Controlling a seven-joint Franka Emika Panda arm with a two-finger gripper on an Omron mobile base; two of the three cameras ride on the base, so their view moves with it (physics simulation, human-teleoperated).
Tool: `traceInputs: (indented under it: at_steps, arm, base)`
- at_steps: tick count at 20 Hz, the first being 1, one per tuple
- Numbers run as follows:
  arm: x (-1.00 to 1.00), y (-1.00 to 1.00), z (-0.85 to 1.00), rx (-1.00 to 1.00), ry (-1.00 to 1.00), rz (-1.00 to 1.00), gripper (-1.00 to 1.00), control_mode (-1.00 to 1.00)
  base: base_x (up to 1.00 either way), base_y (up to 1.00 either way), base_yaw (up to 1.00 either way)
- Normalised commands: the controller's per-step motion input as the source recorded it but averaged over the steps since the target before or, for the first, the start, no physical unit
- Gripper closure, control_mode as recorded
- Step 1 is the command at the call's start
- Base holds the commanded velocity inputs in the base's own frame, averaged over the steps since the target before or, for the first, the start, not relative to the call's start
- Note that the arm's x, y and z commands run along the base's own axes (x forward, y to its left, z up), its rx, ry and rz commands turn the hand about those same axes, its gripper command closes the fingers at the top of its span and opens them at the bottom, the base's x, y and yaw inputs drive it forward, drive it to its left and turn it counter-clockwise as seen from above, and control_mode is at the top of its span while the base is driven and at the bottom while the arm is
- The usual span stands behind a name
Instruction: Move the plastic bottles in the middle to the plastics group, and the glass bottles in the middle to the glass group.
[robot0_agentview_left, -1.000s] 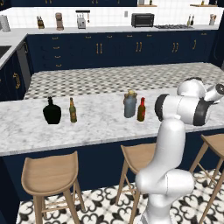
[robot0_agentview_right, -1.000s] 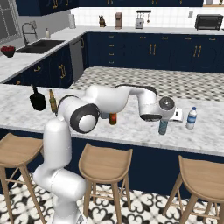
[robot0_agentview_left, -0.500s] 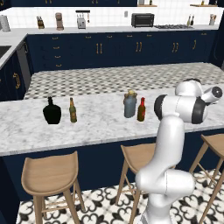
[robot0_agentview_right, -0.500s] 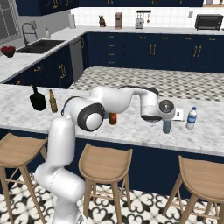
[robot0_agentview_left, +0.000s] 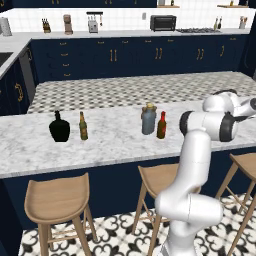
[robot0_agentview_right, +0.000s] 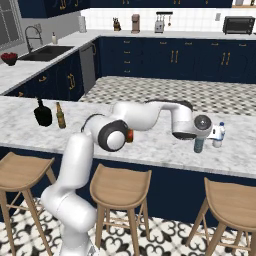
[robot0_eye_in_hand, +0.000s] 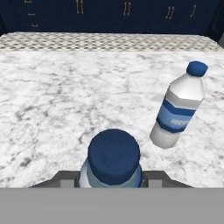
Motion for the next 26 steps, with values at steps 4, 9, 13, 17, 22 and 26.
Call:
traceInputs:
  at_steps: [4,9,13,17,22,26]
  arm:
    - [0.05,-0.21,0.00,0.00,0.00,0.00,1.00,-1.00]
    - [0.06,-0.03,-0.15,0.00,0.03,0.00,1.00,-1.00]
    - [0.14,0.00,-0.30,0.00,0.00,0.00,1.00,-1.00]
    - [0.09,0.00,-0.33,0.00,0.00,0.00,1.00,-1.00]
    - [0.04,0.00,-0.18,0.00,0.00,0.00,1.00,-1.00]
    - [0.00,0.00,0.00,-0.01,0.07,0.00,1.00,-1.00]
  base:
    - [0.00,0.00,0.00]
    - [0.00,0.00,0.00]
    - [0.00,0.00,0.00]
    - [0.00,0.00,0.00]
    - [0.00,0.00,0.00]
    - [0.00,0.00,0.00]
